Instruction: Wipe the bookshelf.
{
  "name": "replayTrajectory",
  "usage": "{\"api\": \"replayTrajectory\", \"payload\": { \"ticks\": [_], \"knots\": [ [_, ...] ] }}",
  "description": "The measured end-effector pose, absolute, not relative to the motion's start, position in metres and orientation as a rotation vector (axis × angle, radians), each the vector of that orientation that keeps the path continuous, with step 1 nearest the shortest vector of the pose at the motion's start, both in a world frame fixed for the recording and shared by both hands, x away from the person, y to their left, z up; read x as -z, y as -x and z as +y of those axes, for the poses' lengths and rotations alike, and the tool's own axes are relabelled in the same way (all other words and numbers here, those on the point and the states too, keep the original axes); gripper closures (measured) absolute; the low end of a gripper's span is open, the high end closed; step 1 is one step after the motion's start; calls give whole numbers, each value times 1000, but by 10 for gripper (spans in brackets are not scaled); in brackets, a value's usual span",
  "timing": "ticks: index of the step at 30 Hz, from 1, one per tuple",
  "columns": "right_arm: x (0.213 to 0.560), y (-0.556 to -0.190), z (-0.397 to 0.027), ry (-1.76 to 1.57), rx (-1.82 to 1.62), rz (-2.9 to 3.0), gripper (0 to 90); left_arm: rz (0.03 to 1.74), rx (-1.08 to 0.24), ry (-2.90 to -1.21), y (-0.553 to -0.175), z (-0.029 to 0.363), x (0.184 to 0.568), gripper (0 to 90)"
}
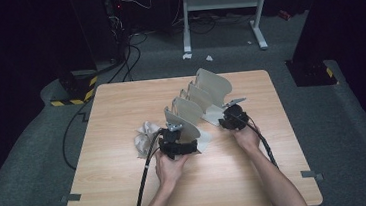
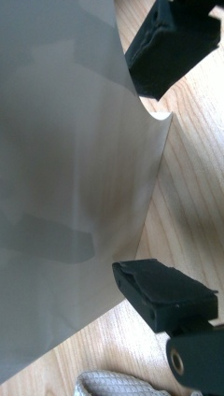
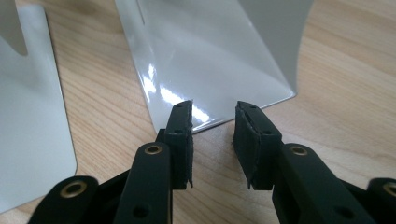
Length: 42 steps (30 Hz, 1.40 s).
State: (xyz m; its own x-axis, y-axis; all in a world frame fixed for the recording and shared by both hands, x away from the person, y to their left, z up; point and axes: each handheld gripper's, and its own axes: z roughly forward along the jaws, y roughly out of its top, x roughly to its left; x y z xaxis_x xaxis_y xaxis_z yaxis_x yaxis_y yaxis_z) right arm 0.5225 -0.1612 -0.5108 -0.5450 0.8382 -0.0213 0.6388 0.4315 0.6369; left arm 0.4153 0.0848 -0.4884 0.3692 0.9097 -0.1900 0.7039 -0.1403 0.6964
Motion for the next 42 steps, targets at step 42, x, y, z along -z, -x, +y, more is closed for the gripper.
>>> {"api": "replayTrajectory", "payload": {
  "ticks": [42],
  "knots": [
    [453,-539,-187,-1410,-1053,2172,586,1431,-430,-1887,-425,136,488,355]
  ]
}}
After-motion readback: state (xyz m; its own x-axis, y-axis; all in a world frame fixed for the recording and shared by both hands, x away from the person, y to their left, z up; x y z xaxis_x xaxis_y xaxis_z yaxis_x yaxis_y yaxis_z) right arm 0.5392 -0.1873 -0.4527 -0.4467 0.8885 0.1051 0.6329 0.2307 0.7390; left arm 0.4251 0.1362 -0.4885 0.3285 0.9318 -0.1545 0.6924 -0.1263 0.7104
